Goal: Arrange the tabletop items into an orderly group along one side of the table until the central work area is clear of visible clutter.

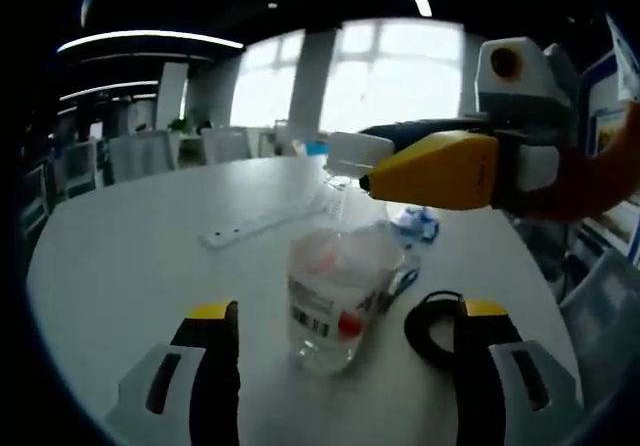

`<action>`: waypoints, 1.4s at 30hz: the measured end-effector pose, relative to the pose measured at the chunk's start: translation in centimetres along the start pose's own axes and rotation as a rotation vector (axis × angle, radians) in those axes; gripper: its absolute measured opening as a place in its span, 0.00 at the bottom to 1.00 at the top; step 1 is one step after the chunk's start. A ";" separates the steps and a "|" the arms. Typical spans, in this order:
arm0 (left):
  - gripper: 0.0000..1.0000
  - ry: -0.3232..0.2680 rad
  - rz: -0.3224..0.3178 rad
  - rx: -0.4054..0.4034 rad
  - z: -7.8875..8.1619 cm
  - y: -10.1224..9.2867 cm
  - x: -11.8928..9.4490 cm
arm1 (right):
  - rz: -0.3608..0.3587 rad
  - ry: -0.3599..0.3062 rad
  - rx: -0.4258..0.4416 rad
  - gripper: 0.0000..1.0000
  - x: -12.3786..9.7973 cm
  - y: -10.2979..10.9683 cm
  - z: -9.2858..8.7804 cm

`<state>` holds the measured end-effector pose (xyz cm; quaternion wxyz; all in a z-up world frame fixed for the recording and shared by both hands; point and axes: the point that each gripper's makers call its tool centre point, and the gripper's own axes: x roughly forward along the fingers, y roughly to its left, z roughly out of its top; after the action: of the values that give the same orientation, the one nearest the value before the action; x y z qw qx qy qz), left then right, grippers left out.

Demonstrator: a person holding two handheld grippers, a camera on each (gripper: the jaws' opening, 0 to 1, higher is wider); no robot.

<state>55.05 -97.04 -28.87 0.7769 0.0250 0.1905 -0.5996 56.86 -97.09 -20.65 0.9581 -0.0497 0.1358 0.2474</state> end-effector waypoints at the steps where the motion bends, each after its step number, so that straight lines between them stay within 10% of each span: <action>1: 0.88 -0.003 -0.001 0.000 0.0 -0.2 -0.2 | -0.001 0.000 0.003 0.45 -0.1 0.0 0.0; 28: 0.96 0.008 0.047 -0.023 -0.5 -5.1 -4.3 | -0.058 -0.002 0.053 0.65 -4.9 -1.8 0.8; 42: 0.95 0.001 0.068 -0.065 -1.2 -8.3 -5.6 | -0.135 0.132 0.099 0.62 -10.0 -2.6 -5.5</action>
<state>45.75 -93.92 -26.59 0.7972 0.0068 0.2094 -0.5663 48.47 -104.85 -22.98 0.9628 -0.0276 0.2070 0.1714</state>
